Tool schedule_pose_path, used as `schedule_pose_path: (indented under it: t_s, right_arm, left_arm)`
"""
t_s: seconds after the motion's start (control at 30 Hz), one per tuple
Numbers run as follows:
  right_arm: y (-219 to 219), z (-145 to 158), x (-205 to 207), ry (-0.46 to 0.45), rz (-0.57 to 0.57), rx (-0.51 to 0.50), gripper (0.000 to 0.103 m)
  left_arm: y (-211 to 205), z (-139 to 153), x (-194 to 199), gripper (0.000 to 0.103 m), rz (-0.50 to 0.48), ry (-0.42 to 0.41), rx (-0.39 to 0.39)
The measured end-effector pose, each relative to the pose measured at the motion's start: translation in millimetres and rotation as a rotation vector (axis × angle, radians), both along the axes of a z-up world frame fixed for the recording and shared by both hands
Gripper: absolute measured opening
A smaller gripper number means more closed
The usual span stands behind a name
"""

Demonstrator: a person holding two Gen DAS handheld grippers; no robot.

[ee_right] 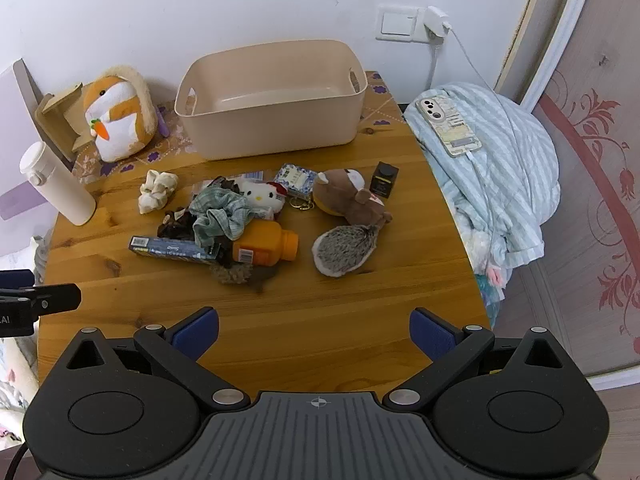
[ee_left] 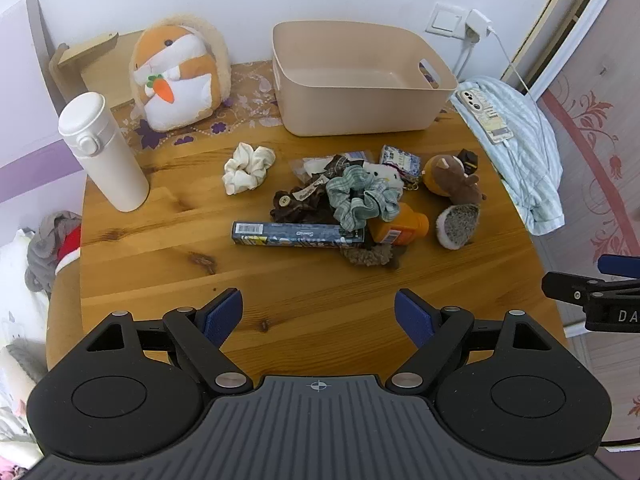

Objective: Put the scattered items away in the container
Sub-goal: 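Move both tools toward the pile of scattered items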

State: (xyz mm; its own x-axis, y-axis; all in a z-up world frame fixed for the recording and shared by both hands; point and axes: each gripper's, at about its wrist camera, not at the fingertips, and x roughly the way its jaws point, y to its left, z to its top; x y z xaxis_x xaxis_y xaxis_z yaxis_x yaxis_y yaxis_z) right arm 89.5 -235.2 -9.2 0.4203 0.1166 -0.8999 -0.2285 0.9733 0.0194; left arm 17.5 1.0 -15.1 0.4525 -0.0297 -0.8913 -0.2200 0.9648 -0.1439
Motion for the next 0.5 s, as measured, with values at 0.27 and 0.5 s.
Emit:
schedule_pose_path:
  t_s: [0.27, 0.5]
  right_arm:
    - [1, -6, 10, 0.005, 0.005, -0.033, 0.103]
    - [-5, -14, 26, 0.007, 0.016, -0.040, 0.103]
  left_arm:
    - [11, -12, 11, 0.085, 0.064, 0.031, 0.027]
    - [20, -24, 22, 0.084, 0.049, 0.048, 0.027]
